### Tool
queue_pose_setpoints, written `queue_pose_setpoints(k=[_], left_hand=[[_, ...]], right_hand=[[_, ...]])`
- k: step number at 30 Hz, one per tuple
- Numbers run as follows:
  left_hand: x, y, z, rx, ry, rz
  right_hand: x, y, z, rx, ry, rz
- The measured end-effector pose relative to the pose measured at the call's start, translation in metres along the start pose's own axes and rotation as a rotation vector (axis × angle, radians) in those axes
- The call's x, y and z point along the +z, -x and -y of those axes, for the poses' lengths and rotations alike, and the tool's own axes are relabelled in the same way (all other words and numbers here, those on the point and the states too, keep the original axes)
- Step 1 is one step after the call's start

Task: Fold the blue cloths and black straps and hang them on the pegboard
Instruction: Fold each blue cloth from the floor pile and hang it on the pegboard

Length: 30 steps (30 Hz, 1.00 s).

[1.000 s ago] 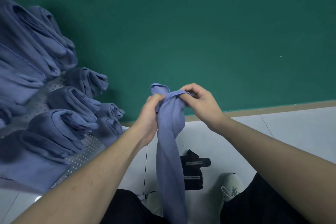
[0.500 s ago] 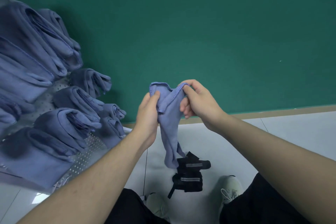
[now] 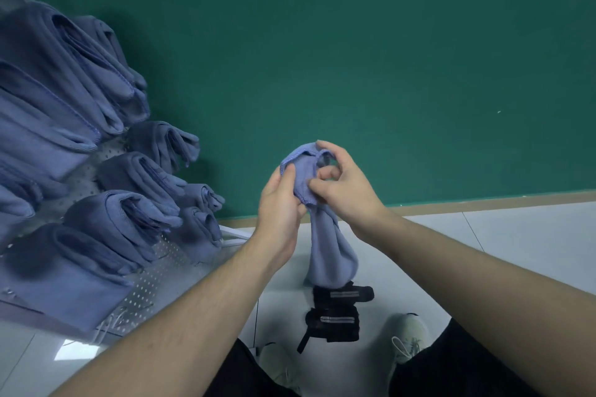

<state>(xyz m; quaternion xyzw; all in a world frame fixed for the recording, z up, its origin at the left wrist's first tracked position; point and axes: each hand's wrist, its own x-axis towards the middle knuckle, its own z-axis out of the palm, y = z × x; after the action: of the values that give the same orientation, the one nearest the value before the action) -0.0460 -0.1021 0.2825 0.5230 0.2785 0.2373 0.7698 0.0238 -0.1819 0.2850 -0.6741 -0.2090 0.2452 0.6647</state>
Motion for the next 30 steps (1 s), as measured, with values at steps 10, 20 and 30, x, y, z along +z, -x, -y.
queue_pose_setpoints(k=[10,20,30], left_hand=[[-0.006,-0.003,0.003,0.045,-0.068,-0.14],[-0.005,0.004,0.005,0.037,-0.031,-0.003],[-0.014,0.006,0.011,0.151,-0.092,0.072]], right_hand=[[-0.012,-0.001,0.017,0.117,-0.207,0.016],[-0.01,-0.003,0.021,0.423,-0.65,0.076],[-0.016,-0.003,0.025,0.429,-0.629,0.169]])
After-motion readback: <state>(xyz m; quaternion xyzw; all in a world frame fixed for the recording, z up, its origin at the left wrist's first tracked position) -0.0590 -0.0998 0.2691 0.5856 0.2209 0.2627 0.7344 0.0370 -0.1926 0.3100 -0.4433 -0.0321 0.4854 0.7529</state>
